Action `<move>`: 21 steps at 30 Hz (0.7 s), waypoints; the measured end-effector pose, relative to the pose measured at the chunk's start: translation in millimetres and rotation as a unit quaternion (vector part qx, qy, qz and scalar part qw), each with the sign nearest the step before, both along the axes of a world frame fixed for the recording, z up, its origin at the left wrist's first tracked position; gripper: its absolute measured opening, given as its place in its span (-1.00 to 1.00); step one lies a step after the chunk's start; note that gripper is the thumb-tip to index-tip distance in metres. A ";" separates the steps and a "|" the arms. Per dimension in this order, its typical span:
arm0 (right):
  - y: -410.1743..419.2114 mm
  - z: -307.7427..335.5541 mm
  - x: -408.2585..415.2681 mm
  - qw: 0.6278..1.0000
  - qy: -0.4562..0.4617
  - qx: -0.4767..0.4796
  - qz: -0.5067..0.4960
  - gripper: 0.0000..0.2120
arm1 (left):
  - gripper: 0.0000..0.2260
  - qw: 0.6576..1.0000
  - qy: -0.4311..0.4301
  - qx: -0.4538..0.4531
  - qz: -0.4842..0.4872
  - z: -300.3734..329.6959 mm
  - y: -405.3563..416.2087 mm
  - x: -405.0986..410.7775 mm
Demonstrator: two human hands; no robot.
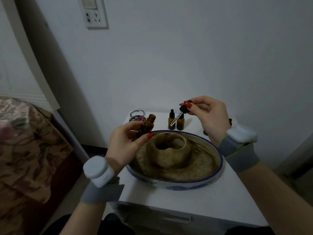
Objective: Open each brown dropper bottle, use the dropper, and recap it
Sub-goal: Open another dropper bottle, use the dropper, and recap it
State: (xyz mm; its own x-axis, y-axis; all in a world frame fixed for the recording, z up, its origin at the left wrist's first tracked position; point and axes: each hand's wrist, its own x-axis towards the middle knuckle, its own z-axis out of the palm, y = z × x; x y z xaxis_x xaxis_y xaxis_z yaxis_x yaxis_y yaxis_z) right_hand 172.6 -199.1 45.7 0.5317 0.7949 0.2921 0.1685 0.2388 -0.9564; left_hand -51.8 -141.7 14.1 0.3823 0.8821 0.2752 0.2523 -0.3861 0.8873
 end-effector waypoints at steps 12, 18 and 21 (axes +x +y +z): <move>24.3 -7.3 -5.9 1.000 -0.007 -0.008 0.002 -0.96 | -0.72 1.000 0.017 -0.010 0.021 -9.4 4.9 -2.5; 28.0 -14.0 -5.2 0.999 -0.031 -0.024 0.000 -0.94 | -0.73 0.999 0.011 -0.018 0.038 -6.3 4.8 1.8; 28.5 -16.6 -5.1 0.999 -0.034 -0.029 0.004 -0.93 | -0.74 0.998 0.001 -0.032 0.046 -3.8 3.1 3.1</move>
